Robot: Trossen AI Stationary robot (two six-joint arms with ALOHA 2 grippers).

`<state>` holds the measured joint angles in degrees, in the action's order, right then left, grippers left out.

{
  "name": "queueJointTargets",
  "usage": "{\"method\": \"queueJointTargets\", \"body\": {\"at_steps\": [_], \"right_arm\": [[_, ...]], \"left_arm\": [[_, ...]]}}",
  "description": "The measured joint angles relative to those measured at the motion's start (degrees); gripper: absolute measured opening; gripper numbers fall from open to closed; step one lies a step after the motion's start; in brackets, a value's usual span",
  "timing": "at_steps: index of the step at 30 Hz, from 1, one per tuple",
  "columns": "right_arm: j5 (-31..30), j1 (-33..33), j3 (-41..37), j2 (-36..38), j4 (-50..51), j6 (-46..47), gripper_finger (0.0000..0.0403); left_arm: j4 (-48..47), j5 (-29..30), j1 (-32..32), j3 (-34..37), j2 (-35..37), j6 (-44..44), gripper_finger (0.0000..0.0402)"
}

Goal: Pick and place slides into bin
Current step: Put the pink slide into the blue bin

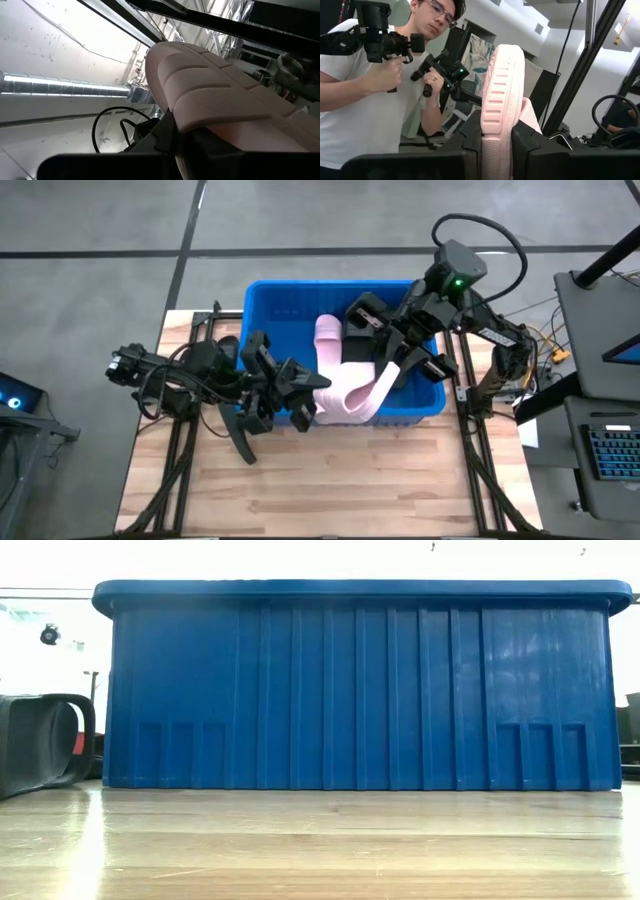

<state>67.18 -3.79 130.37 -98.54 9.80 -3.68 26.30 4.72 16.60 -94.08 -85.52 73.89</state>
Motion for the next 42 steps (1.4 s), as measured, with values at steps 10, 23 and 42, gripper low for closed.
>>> {"method": "queueJointTargets", "body": {"at_steps": [10, 23, 42], "right_arm": [[-1.4, 0.0, 0.0, 0.0, 0.1, 5.8, 0.0091], [-4.0, -1.1, 0.0, 0.5, 0.2, 13.5, 0.0293], [-4.3, -9.4, 0.0, 10.3, 9.1, 11.8, 0.0331]], "left_arm": [[0.2, 0.2, 0.0, 0.0, 0.0, -0.2, 0.0001], [0.2, 2.9, 0.0, 0.0, 0.0, -0.1, 0.0], [0.1, 31.4, -1.2, 0.0, 0.5, -0.1, 0.0]]}}
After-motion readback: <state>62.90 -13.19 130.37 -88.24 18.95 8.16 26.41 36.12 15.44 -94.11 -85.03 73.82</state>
